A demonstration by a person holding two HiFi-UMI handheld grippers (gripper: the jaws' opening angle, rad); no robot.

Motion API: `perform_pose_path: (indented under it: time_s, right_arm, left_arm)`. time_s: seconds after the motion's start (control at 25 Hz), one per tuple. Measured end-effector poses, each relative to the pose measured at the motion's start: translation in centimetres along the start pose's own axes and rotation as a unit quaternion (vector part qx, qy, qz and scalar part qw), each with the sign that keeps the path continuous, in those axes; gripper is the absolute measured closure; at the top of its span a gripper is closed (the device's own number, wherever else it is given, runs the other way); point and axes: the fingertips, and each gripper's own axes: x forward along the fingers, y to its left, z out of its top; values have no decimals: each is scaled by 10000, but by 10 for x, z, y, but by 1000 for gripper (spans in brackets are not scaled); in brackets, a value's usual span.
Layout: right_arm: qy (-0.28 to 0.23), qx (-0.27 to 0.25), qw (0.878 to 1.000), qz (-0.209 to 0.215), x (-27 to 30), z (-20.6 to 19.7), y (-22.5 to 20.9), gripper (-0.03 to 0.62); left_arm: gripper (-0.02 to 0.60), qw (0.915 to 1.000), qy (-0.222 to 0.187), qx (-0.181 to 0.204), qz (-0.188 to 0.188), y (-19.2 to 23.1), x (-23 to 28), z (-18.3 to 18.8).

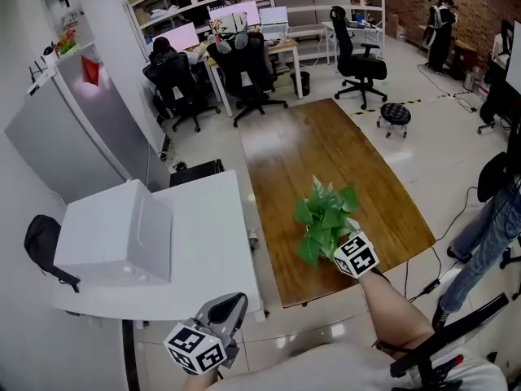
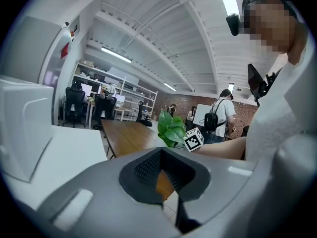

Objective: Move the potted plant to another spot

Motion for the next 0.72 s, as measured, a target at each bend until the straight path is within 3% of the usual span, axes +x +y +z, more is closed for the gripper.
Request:
perform_pose_path:
  time_s: [0.36,0.72]
  right_arm:
    - [-63,-389,9967,707,44,40,95,132]
    - [-113,-652,9870,1466,89,65,191,132]
  left_arm:
    - [584,9978,-199,-174,614,22,-77,-10]
    - [584,9898,-313,-402,1327,47,-151,-28]
